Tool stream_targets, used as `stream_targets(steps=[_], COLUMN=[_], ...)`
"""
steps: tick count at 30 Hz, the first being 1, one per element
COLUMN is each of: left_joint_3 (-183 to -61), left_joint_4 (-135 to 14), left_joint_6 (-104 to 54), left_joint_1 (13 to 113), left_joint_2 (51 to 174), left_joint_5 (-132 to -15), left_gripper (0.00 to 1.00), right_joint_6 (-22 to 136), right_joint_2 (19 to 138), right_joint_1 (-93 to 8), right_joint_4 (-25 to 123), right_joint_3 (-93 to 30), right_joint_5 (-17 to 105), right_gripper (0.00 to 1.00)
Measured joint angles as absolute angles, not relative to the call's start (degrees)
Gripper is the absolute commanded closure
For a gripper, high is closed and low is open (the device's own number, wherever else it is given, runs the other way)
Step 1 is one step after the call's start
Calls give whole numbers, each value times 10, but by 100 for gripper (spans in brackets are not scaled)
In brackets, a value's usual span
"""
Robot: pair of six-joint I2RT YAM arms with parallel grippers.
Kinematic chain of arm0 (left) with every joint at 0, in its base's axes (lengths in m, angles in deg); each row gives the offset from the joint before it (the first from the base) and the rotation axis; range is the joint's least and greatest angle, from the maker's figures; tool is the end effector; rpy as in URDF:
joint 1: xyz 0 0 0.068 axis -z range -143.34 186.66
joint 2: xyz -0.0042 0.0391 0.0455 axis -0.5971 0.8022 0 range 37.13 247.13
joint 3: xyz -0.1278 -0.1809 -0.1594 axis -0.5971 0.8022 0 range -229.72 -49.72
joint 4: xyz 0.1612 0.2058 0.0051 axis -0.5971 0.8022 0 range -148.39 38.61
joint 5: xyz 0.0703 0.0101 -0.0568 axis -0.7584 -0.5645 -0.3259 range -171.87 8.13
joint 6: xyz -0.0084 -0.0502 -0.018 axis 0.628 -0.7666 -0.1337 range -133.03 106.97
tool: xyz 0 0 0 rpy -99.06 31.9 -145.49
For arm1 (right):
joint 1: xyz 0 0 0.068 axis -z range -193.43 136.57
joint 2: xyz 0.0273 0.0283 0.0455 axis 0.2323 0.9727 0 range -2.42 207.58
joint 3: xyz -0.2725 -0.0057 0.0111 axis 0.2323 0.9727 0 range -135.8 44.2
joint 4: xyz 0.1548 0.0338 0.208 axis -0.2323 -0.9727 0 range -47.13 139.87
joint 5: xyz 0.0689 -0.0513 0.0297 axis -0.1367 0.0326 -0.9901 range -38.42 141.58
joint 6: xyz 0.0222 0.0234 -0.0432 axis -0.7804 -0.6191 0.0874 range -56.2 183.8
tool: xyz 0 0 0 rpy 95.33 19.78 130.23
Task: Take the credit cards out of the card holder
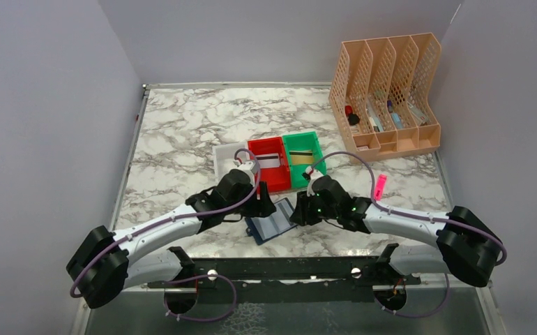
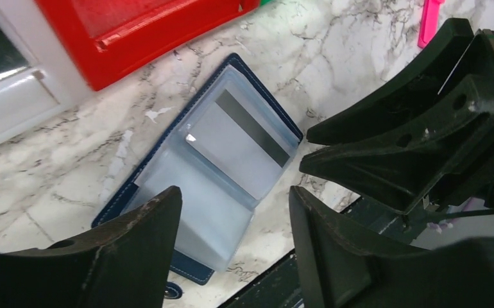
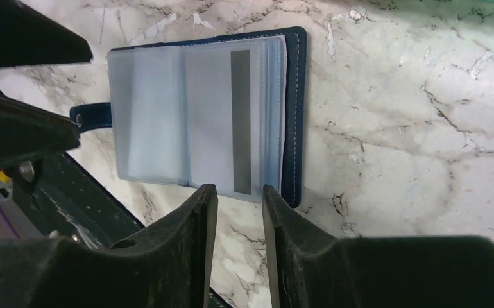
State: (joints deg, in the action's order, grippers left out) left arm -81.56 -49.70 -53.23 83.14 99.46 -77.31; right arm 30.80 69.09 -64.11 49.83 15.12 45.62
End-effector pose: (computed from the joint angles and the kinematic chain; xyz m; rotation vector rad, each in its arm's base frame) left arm 0.1521 -0.1642 0.2054 0.1775 2.4051 -0.8560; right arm 0.1481 0.1867 0.1690 -0.4347 2.4272 0.8198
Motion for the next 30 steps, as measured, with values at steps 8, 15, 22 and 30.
stream_targets(steps=[8,15,22,30], left_joint_3=[-815,-804,-803,-803], left_joint_4=[-529,-542,-556,-565], left_joint_6=[-562,-585,-596,-615], left_joint_1=[843,850,860,889], left_joint_2=[1042,1066,1091,1121], left_joint_5=[-767,-767,-767,-770], left_gripper=[45,50,57,61], right_joint_6=[299,299,303,308], right_joint_2=[736,789,790,800], right_joint_1=[-641,-641,-641,-641], right_joint_4=[503,506,501,496], right_joint_3=[128,98,94,83], right_joint_5=[440,430,436,448], right_gripper=[69,69,69,69])
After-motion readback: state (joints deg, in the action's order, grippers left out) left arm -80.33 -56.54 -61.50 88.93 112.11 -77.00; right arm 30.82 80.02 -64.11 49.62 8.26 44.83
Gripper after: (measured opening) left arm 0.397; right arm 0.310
